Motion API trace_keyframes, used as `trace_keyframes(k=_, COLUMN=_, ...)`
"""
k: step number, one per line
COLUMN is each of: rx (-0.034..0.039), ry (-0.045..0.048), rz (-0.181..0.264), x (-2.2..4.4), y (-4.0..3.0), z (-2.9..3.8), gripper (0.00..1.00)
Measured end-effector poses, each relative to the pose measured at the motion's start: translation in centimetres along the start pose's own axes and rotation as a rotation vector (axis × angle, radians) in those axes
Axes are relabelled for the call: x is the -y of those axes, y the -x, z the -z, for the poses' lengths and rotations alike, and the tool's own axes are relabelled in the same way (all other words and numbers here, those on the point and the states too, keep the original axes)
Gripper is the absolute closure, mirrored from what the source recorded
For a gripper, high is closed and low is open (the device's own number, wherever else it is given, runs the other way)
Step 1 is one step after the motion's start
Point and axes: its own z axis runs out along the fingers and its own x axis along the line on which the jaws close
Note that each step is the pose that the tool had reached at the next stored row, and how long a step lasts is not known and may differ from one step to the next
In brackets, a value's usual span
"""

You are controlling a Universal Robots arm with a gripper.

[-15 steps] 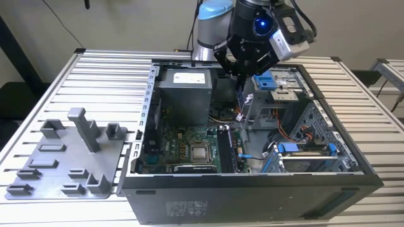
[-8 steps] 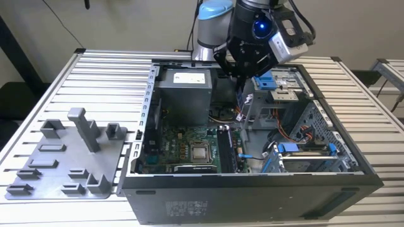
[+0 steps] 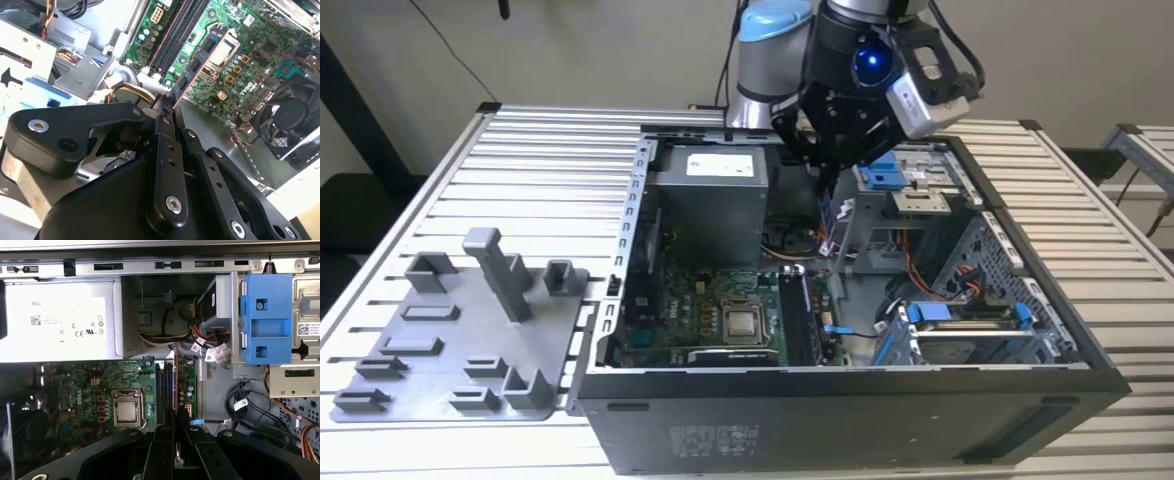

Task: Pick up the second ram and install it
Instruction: 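Insert the second ram into the second slot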

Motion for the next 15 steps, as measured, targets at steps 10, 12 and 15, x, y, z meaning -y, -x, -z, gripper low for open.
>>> trace_keyframes(k=10, rx=0.0000, ry=-0.0001, rz=0.000, x=0.03, y=0.00, z=-0.90, gripper=0.86)
trace_keyframes(k=12, rx=0.0000, ry=-0.0001, rz=0.000, x=0.05, y=0.00, z=-1.21, gripper=0.86)
trace_keyframes(k=15, rx=0.0000, ry=-0.0003, rz=0.001, x=0.11, y=0.00, z=-1.72, gripper=0.86)
